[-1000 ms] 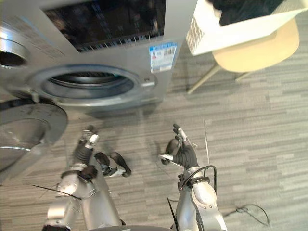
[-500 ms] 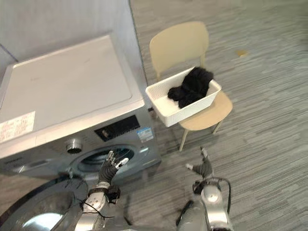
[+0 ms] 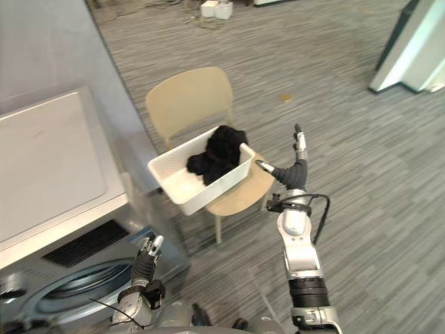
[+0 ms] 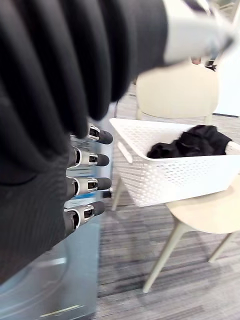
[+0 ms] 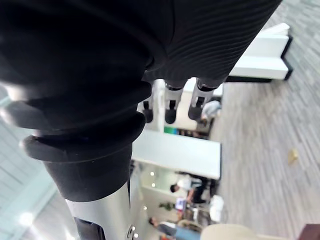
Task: Pick up the laundry basket with both hands and put the clothes into the washing machine.
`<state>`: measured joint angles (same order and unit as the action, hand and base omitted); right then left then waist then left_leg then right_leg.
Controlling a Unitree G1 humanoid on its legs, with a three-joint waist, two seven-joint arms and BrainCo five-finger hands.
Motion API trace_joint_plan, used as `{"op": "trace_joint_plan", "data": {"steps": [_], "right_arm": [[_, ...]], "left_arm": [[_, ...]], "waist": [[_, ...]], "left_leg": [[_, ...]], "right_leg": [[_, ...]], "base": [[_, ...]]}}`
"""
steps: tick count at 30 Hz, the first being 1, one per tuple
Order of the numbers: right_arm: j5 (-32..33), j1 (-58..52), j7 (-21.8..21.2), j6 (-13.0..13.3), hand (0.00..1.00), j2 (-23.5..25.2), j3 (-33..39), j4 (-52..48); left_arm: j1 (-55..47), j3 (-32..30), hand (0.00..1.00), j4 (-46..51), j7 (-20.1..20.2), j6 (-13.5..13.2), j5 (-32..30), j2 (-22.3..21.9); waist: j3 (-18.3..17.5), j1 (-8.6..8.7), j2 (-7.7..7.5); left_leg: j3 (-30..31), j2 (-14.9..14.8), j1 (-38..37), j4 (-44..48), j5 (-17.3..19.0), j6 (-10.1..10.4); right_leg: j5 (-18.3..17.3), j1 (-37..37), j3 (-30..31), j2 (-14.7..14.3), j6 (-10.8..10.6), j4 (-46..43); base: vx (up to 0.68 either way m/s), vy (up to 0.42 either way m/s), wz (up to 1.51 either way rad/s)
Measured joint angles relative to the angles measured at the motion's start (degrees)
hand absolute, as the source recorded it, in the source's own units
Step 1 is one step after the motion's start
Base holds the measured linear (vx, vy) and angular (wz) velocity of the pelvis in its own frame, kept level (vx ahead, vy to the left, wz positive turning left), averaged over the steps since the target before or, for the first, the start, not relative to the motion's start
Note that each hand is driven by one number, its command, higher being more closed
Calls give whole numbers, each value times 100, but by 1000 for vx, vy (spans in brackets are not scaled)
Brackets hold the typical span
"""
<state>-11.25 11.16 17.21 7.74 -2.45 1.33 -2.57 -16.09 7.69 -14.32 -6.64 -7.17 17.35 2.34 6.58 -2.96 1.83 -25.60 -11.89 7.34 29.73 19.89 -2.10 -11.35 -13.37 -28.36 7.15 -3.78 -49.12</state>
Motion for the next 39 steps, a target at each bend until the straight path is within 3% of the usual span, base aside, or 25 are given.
{"op": "trace_joint_plan", "data": {"steps": [2,5,7,8,9,10,11,12,13,14,16,17,18,20,21,22,24,26,27,30,31,32,33,35,39], "right_arm": [[0,2,-79,97,0,-180,-7,-221],[47,13,-133,100,0,-392,-20,-265],[88,18,-315,100,0,-534,-132,-271],[220,36,-455,102,0,-593,-306,-280],[293,51,-532,104,0,-607,-444,-273],[335,97,-585,103,0,-643,-556,-264],[402,227,-687,104,0,-776,-827,-258],[402,283,-744,105,0,-824,-901,-245],[406,420,-772,126,0,-954,-1009,-132],[407,489,-781,151,0,-1038,-1038,-30],[383,557,-870,194,0,-1396,-1078,193],[337,594,-968,203,0,-1636,-1099,193],[227,658,-1018,208,0,-1754,-1124,202],[-77,944,-1151,328,0,-2145,-1232,518],[-135,966,-1170,323,0,-2191,-1237,647],[-403,956,-1233,298,0,-2197,-1244,793],[-738,953,-1384,299,0,-2420,-1238,792],[-1018,917,-1512,386,0,-2983,-1292,783],[-1082,918,-1531,447,0,-3164,-1340,782],[-1419,1027,-1747,708,0,-3830,-1588,868],[-1430,1127,-1751,720,0,-3873,-1683,932],[-1451,1307,-1763,730,0,-3913,-1805,1023],[-1477,1485,-1855,726,0,-3934,-1884,1141],[-1468,1647,-1885,749,0,-4062,-2108,1249],[-1351,1846,-1978,768,0,-4191,-2301,1248]], "left_arm": [[169,139,0,13,56,68,-4,-29],[366,107,0,18,65,69,-23,-55],[394,-33,0,14,53,59,-85,-21],[329,-136,0,18,23,56,-128,61],[279,-195,0,-37,17,71,-128,126],[226,-257,0,-79,13,75,-129,118],[1,-395,0,-106,14,116,-107,-37],[-80,-417,0,-106,14,142,-91,-102],[-191,-433,0,-109,20,210,-26,-225],[-212,-409,0,-109,29,233,-3,-289],[-273,-272,0,-92,140,233,27,-446],[-286,-249,0,-33,217,226,49,-450],[-298,-252,0,24,282,221,51,-441],[-366,-199,0,263,452,147,69,-363],[-383,-172,0,319,512,129,87,-313],[-349,-92,0,331,592,138,118,-134],[-231,133,0,321,690,188,142,99],[-79,333,0,296,813,192,98,316],[-47,311,0,284,806,190,96,328],[72,320,0,271,921,94,109,599],[72,320,0,272,964,86,131,674],[83,321,0,259,1029,74,180,767],[74,325,0,265,1040,95,186,758],[-63,400,0,277,1115,105,231,697],[-234,698,0,285,1368,165,230,490]], "waist": [[3,81,21],[61,137,136],[60,212,133],[21,159,40],[-33,83,-22],[-51,-27,9],[-95,-124,138],[-90,-122,120],[-66,-109,64],[-29,-126,19],[48,-274,-95],[33,-293,-77],[14,-305,-48],[-60,-410,106],[-72,-415,119],[-59,-359,42],[17,-232,-90],[20,-99,-90],[-2,-102,-125],[75,-138,-244],[105,-146,-299],[167,-135,-364],[241,-149,-295],[279,-276,-307],[635,-248,-241]], "left_leg": [[437,52,-161,-199,-41,82],[1178,-89,-157,-215,-137,254],[1614,-339,18,49,-167,609],[1874,-643,42,137,-11,1182],[1988,-861,49,149,40,1492],[2063,-1081,36,146,8,1558],[2286,-1583,85,160,-292,1440],[2360,-1683,151,238,-490,1196],[2382,-1826,403,633,-964,384],[2388,-1849,557,898,-1127,44],[2375,-1277,867,1770,-681,570],[2292,-783,1012,1852,-467,831],[2115,-598,1081,1785,-395,876],[1270,-228,1218,1074,-272,511],[1232,-209,1211,927,-156,232],[1436,-84,1210,806,-112,186],[1996,253,1257,555,-201,254],[2797,594,1264,254,-450,227],[2963,683,1266,174,-510,256],[3752,1074,1420,131,-688,477],[3854,1122,1473,174,-719,532],[4001,1162,1583,282,-753,645],[4285,1057,1641,188,-888,858],[4203,769,1510,-277,-1065,963],[2816,156,1508,-486,-1254,831]], "right_leg": [[-521,-294,-165,681,163,-502],[-635,-285,288,1265,222,125],[-458,-170,1145,1226,175,850],[107,81,1713,997,-95,1681],[-292,202,1870,744,-709,1787],[-545,231,1796,536,-669,1776],[-712,157,1686,46,-314,1567],[-756,148,1635,-70,-218,1513],[-770,276,1568,-265,-28,1635],[-761,416,1574,-326,51,1788],[-594,881,1609,-399,276,2406],[-493,1041,1590,-419,329,2707],[-451,1063,1591,-452,362,2808],[-400,1073,1589,-732,375,2978],[-407,1070,1552,-806,365,2931],[-432,1027,1370,-782,321,2727],[-431,719,1333,-685,317,1962],[-515,68,1989,-613,630,696],[-691,-3,2247,-619,652,705],[-933,-142,3048,-328,112,1529],[-836,-151,2997,-222,65,1756],[-693,-145,2971,-142,-222,1961],[-619,-76,2649,-286,-97,2015],[-550,-13,2392,-427,-4,2117],[-535,101,2025,-446,21,2133]], "base": [[264,-260,81],[230,-321,107],[201,-518,127],[222,-760,90],[181,-696,44],[223,-809,-20],[191,-641,-34],[226,-703,-27],[136,-435,-5],[196,-542,-14],[168,-370,-14],[110,-155,-7],[133,-144,-17],[142,-94,-22],[161,-68,23],[151,-54,75],[150,-51,128],[189,-124,185],[184,-182,178],[102,-199,157],[76,-337,120],[45,-378,106],[-1,-467,92],[-43,-387,58],[-36,-166,38]]}}
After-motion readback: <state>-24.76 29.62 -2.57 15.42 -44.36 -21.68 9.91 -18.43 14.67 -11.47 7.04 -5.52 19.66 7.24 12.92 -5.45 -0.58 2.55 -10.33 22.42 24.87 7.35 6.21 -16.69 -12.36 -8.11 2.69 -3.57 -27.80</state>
